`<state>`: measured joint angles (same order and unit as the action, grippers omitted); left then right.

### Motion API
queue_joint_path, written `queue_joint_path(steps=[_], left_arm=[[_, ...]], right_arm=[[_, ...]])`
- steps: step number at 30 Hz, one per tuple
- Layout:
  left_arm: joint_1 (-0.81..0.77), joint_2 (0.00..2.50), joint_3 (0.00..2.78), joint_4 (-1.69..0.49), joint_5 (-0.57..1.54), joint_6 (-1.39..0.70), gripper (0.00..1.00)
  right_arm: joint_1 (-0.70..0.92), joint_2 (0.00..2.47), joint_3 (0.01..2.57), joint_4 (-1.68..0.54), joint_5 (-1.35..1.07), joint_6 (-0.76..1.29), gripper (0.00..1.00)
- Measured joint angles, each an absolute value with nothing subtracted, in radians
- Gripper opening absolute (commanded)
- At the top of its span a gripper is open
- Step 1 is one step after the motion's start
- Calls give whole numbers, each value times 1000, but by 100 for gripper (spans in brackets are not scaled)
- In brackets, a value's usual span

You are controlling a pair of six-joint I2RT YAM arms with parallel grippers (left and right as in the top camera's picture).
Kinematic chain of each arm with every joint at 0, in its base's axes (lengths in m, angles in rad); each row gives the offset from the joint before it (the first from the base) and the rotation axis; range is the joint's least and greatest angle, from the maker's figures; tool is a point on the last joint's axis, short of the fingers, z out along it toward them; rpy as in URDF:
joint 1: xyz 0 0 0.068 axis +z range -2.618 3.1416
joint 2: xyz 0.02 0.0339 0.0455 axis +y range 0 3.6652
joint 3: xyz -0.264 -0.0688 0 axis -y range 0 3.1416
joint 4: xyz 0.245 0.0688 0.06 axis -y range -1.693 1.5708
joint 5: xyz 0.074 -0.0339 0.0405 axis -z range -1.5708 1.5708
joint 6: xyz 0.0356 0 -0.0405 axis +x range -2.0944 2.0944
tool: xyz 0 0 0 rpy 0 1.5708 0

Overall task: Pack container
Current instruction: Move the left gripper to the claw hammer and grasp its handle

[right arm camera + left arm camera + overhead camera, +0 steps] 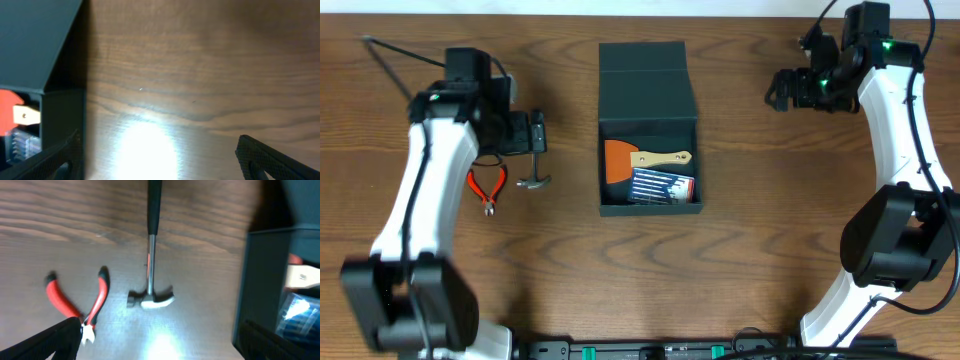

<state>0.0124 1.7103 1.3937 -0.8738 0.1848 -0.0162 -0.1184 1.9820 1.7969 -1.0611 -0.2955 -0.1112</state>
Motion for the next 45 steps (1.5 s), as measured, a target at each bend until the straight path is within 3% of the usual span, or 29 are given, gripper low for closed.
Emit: queue_joint_path(steps=[2,4,5,39,41,45], left_arm=[[12,1766,1394,-847,194,-20,96],[12,1808,1394,-813,210,-28,77],[12,1820,1394,-794,214,-32,73],[-32,2059,1400,-759,119,19,74],[-34,2061,1401,-759,118,20,73],[-34,2065,1403,-753,96,23,61]], right_arm=[[-118,1982,1781,-1061,-312,-101,99],[-115,1982,1767,-1061,-325,-92,99],[-114,1982,1761,-1061,-329,-89,99],[-112,1982,1699,-1045,-345,-79,99],[-112,1982,1699,-1047,-345,-79,99],[-112,1982,1699,-1049,-345,-79,99]])
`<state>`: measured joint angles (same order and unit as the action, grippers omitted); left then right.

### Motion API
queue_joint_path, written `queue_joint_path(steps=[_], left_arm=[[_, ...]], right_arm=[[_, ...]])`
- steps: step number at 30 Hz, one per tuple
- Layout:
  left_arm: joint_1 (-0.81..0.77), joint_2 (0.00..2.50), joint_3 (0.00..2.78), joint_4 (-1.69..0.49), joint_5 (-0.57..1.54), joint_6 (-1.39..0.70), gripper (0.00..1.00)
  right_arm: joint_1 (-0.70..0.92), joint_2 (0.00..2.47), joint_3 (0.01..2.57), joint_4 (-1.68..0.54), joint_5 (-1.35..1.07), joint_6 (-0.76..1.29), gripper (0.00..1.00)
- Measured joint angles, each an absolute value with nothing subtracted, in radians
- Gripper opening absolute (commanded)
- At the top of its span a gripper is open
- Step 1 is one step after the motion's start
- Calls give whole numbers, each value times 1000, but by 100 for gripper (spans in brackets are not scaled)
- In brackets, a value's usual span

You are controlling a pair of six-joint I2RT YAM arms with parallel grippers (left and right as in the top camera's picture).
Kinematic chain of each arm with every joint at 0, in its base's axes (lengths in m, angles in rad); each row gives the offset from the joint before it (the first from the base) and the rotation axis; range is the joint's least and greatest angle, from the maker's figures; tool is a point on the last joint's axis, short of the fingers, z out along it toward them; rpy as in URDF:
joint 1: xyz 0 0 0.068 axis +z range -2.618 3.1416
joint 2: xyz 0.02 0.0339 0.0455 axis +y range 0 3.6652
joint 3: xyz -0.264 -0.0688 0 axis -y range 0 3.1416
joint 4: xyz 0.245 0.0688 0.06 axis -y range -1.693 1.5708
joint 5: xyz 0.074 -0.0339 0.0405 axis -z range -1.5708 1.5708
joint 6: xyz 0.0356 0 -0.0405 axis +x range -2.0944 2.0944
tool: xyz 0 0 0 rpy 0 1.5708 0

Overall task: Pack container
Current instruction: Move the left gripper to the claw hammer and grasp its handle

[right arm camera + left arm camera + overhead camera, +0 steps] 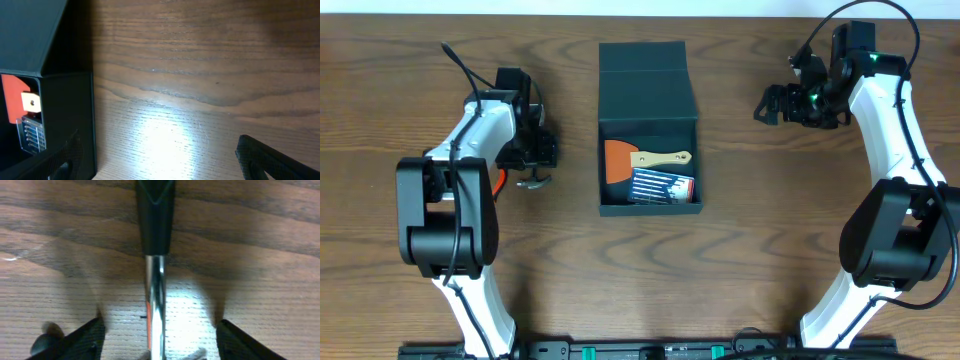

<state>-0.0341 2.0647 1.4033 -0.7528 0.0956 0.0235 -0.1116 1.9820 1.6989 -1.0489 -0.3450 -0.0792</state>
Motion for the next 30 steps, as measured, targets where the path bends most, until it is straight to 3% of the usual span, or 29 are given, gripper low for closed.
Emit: queue_joint_path(steps=[5,9,30], left_arm=[[-35,2067,1404,-746,75,27,59],[-35,2067,1404,-741,68,33,43],[-35,2067,1406,-762,67,86,6]], right_arm=[[-112,1982,1699,-1050,-345,-79,99],[-112,1982,1699,-1050,-345,-79,99],[-112,1982,1699,-1046,-345,-79,99]])
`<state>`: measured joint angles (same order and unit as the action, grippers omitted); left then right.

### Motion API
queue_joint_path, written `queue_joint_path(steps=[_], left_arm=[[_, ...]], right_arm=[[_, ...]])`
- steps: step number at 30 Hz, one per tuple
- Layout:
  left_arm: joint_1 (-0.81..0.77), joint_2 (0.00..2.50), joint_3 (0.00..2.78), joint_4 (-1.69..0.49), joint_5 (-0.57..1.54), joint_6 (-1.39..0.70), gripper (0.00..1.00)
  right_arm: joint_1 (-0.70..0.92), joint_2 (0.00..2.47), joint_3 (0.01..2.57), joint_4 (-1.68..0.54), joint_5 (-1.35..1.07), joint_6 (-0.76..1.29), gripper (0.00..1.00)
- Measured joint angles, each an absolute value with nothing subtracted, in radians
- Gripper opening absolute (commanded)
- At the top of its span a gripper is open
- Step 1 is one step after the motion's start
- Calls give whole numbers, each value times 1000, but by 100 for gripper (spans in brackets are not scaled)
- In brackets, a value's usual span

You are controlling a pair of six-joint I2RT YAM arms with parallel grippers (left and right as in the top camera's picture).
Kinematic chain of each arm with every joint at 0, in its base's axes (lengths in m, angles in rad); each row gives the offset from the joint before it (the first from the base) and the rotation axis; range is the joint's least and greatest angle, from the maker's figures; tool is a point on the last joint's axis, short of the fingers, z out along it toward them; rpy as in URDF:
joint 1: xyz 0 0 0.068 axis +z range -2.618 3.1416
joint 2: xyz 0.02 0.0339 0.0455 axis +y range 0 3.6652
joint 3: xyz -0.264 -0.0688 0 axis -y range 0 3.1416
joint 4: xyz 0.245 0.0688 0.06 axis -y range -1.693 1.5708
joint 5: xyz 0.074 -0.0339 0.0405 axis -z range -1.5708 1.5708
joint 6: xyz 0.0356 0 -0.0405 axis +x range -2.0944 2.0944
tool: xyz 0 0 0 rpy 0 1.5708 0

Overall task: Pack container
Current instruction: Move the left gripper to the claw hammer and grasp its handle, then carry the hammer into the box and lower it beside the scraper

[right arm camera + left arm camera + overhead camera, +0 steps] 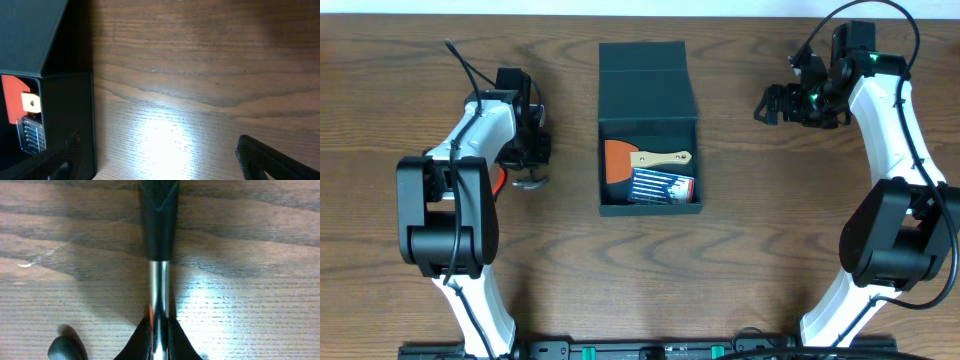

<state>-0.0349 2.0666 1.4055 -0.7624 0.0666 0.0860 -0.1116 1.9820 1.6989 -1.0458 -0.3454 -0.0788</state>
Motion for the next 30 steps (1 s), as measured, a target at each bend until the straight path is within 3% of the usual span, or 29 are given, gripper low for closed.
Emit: queue_joint_path(steps=[11,19,24,30], left_arm=[[-35,2044,1407,-787,67,86,6],[-52,1720,1415,-800,67,91,6],[-169,1480,1449,-746,64,163,6],[-414,1391,1457,-725,35,359,6]], right_arm=[[-112,1982,1699,-1041,-345,-79,99],[-112,1982,1699,-1037,-345,-79,99],[-112,1982,1699,-1036,-345,-79,99],[-112,1982,1699,-1035,-345,-79,99]])
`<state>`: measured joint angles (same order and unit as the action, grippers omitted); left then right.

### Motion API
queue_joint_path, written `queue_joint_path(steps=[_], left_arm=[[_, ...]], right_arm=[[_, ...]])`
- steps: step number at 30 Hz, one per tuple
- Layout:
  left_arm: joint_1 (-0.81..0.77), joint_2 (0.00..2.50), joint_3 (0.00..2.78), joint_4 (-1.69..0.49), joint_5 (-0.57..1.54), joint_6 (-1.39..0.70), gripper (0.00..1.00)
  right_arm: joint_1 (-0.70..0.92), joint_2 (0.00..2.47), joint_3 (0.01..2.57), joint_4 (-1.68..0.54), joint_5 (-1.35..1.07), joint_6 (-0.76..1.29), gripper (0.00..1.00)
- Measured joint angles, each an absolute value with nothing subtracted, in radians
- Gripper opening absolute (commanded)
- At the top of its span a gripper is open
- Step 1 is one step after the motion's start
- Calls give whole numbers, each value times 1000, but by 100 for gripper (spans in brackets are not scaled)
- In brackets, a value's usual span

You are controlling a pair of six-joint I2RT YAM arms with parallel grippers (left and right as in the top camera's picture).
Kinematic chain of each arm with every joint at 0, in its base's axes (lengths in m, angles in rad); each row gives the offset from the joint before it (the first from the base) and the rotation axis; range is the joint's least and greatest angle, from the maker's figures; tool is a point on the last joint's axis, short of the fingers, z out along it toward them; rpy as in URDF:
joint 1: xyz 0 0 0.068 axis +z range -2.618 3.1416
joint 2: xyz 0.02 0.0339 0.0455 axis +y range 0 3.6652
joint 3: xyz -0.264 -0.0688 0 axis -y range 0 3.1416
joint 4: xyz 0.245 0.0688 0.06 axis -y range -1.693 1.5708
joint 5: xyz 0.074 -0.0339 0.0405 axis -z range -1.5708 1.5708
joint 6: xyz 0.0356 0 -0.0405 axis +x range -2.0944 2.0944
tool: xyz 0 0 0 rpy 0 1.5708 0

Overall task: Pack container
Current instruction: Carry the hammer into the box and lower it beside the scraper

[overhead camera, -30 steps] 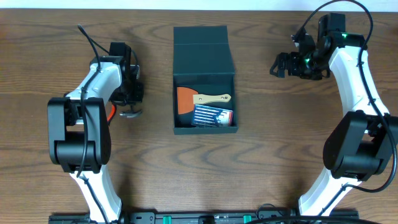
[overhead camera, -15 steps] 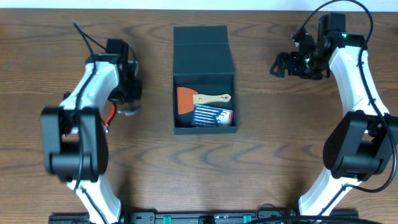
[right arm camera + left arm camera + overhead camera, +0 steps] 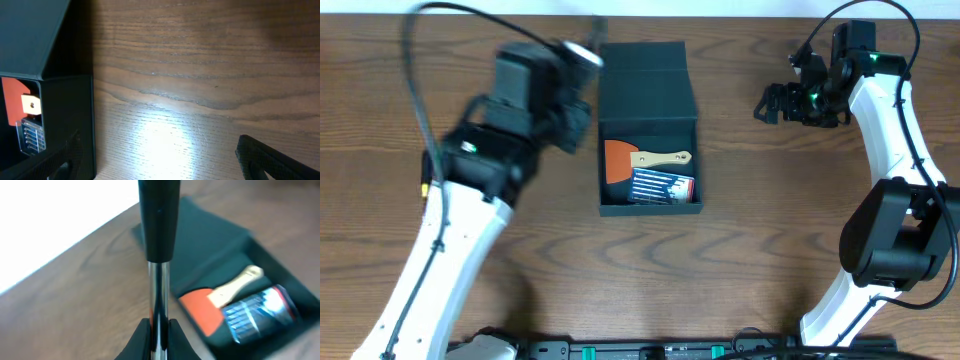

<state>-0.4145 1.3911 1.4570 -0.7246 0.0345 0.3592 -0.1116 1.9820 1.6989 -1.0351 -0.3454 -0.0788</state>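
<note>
The dark box (image 3: 686, 128) sits open at the table's middle, its lid (image 3: 645, 80) folded back. Inside lie an orange-bristled paintbrush (image 3: 638, 160) and a blue pack (image 3: 662, 187). My left gripper (image 3: 159, 327) is shut on the steel shaft of a hammer (image 3: 159, 230), held in the air above and left of the box (image 3: 240, 265). The overhead view shows that arm raised and blurred, with the hammer (image 3: 586, 55) by the box's left rear corner. My right gripper (image 3: 160, 165) stands open, low over bare wood right of the box (image 3: 65, 125). The pliers are hidden.
My raised left arm (image 3: 470, 190) covers the left part of the table. My right arm (image 3: 885, 110) reaches in along the right side. The table's pale far edge shows in the left wrist view.
My left gripper has lifted the hammer off the table at the left and now holds it high beside the open box. The right arm has not moved.
My left gripper first hovered open above the hammer and red pliers. Then it was low with its fingers either side of the hammer's shaft, then shut on the shaft. Now the hammer is in the air by the box. The right gripper stayed open at the right.
</note>
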Motion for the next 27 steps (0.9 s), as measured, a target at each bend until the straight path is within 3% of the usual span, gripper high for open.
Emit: queue_joint_path(steps=[9,27], left_arm=[[-619,1588,1457,-725,-11,648,6],[-627,1901,1456,-747,-53,836,5]], right_arm=[[-112,1982,1699,-1035,-345,-79,99],[-112,1982,1699,-1027,-345,-79,99]])
